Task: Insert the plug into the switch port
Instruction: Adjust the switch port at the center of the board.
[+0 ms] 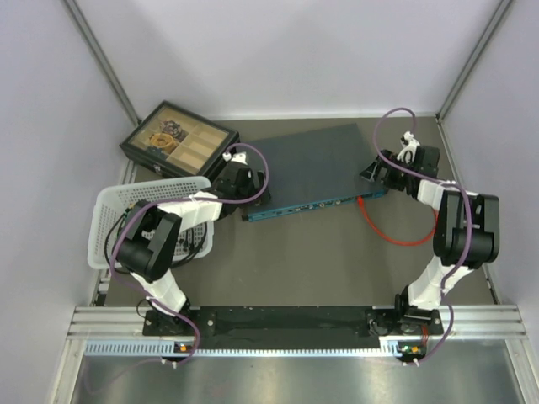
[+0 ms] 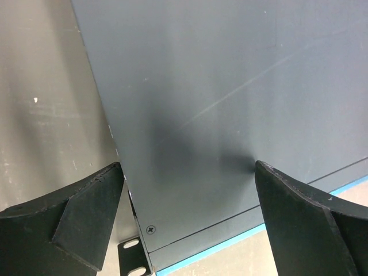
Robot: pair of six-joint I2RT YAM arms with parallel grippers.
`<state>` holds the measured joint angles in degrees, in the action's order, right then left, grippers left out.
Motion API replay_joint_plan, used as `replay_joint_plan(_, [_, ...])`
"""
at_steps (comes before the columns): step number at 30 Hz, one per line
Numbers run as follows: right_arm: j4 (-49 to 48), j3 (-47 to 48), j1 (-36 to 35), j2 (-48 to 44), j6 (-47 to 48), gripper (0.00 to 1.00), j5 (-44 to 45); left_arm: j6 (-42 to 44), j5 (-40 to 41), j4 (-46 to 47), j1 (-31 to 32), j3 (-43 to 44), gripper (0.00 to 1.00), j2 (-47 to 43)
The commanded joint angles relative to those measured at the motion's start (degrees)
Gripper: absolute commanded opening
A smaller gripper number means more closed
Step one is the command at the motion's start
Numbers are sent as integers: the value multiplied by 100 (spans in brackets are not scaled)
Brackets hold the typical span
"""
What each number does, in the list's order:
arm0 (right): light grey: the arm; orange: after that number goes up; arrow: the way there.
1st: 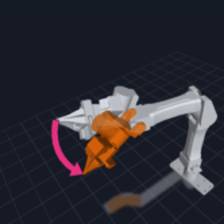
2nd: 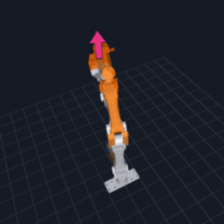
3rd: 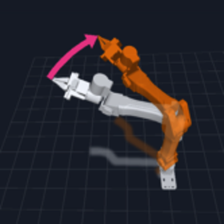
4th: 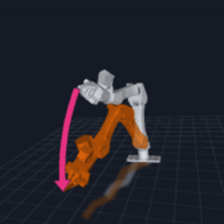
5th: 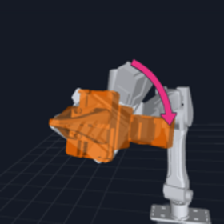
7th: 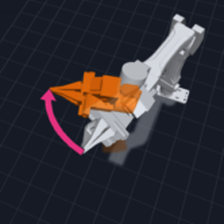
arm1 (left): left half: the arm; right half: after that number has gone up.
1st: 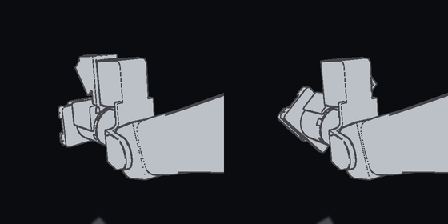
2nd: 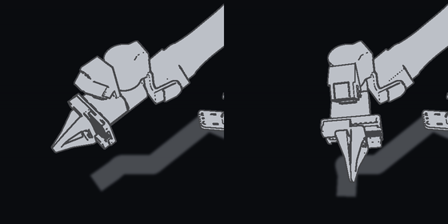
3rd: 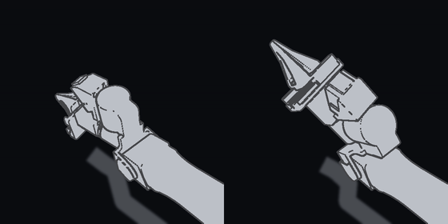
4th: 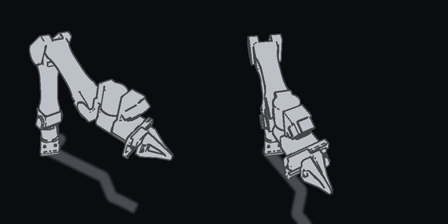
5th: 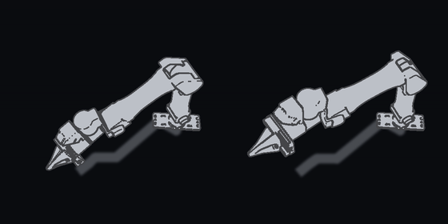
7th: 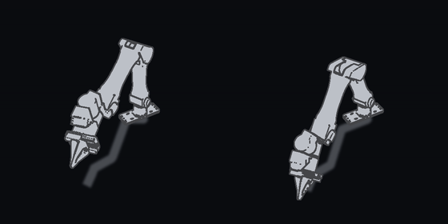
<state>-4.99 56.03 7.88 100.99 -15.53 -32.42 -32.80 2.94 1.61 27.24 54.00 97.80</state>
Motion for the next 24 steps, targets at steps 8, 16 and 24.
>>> replay_joint_plan(8, [-388,-2438,-761,-2003,-1083,95,-774,475,-1102,-117,18,155,99,99])
replay_joint_plan(16, [182,-3493,-1613,-3673,-1470,95,-502,1073,-1480,-389,386,847,99,564])
replay_joint_plan(24, [183,-4144,-2648,-4877,-2234,96,-142,1433,-1375,-538,484,2086,99,1521])
